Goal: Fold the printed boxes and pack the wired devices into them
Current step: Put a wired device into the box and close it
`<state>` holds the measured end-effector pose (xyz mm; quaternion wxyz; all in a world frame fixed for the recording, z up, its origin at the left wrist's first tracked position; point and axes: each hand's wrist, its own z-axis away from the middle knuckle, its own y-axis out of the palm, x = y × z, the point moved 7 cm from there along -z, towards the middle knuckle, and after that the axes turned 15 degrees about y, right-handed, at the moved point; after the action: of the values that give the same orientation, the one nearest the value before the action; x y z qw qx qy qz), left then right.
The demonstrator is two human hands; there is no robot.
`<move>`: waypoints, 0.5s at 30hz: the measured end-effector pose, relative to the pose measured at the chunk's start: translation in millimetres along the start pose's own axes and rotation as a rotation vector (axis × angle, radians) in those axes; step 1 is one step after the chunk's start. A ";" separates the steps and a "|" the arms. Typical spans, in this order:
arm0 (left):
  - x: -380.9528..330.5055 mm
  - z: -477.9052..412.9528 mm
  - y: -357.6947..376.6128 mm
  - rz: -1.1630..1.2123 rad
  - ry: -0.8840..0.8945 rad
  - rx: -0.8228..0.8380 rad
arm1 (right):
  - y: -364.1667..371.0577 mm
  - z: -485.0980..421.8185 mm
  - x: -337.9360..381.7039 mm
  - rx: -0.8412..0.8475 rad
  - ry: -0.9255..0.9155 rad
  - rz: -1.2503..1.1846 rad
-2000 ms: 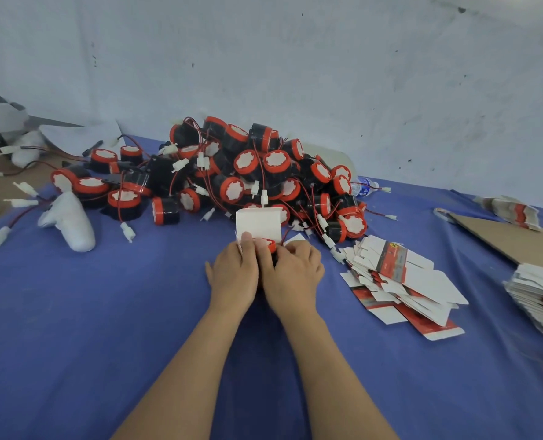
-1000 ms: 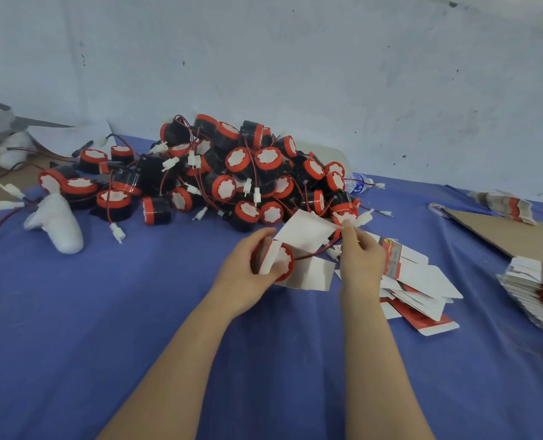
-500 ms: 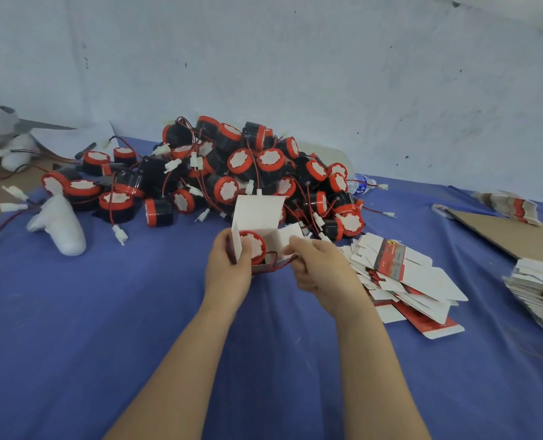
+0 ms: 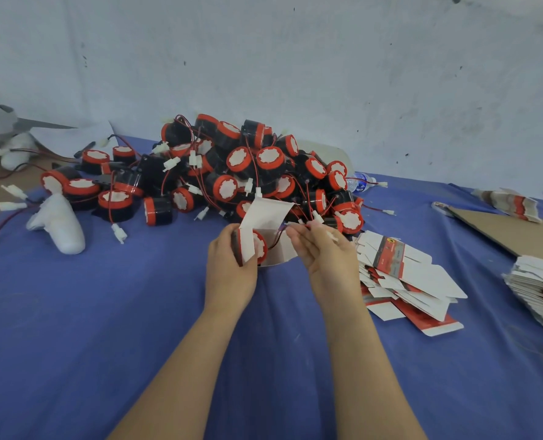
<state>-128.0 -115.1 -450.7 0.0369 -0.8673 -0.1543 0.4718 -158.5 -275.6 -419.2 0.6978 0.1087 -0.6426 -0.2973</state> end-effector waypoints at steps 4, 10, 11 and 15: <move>6.5 1.3 -0.9 0.032 -0.064 -0.016 | 5.5 -3.0 -10.2 -0.047 -0.089 0.245; 9.5 3.7 -0.4 0.049 -0.106 -0.029 | 12.0 1.1 -6.5 -0.452 -0.456 1.236; 8.8 3.3 -0.9 0.035 -0.097 -0.034 | 11.4 0.0 -7.6 -0.470 -0.433 1.306; -1.9 3.1 -2.5 -0.045 0.001 -0.040 | 12.0 -7.2 -15.2 -0.490 -0.270 1.657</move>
<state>-132.1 -113.5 -450.3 0.0303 -0.8644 -0.1831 0.4673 -148.3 -259.3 -426.5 0.6110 -0.5823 -0.5101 0.1654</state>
